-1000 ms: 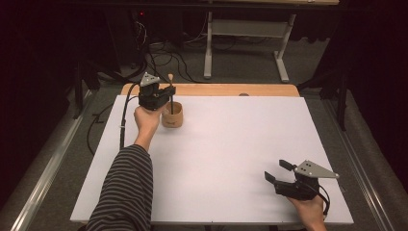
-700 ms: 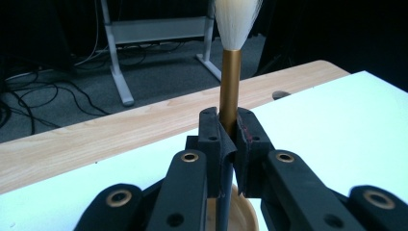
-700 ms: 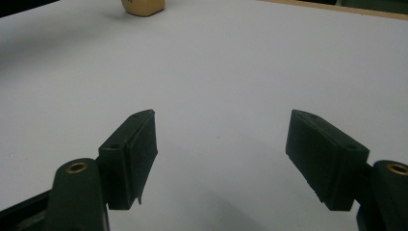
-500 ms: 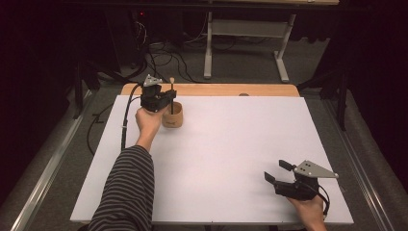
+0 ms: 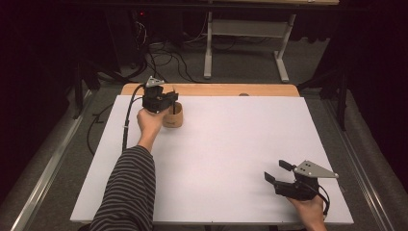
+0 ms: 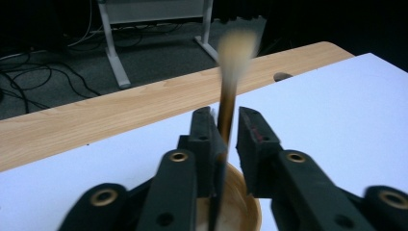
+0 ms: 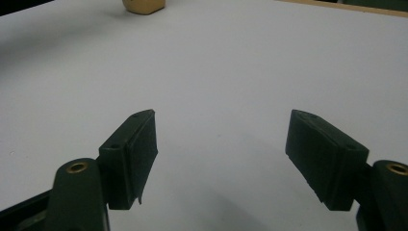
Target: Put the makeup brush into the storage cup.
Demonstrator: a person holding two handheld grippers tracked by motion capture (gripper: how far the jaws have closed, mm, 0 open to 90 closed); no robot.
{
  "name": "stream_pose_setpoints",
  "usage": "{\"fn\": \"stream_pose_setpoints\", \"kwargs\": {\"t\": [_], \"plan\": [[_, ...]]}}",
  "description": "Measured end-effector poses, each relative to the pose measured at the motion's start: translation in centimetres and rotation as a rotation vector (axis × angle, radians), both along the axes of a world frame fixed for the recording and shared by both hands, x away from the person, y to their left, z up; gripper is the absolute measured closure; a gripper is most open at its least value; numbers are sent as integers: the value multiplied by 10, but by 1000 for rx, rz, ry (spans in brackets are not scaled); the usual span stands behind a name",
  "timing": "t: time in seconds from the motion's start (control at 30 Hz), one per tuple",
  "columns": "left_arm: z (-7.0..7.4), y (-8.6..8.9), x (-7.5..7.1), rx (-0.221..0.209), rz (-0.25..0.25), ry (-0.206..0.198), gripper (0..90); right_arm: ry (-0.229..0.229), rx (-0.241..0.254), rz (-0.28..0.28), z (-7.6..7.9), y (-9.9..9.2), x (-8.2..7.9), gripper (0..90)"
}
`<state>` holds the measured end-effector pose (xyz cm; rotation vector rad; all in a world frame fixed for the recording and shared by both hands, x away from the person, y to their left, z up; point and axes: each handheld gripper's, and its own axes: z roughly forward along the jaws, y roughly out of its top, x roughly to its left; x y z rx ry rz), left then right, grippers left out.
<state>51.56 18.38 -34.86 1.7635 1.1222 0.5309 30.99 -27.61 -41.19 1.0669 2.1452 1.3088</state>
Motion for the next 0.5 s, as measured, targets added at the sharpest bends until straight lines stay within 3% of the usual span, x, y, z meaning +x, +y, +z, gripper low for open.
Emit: {"fn": "stream_pose_setpoints", "kwargs": {"t": [0.17,0.5], "plan": [[0,-1,-2,28,28,18,618,1,-3,0,0,0,0,282],[0,4,-17,53,6,8,534,-7,-13,7,0,2,-1,283]]}}
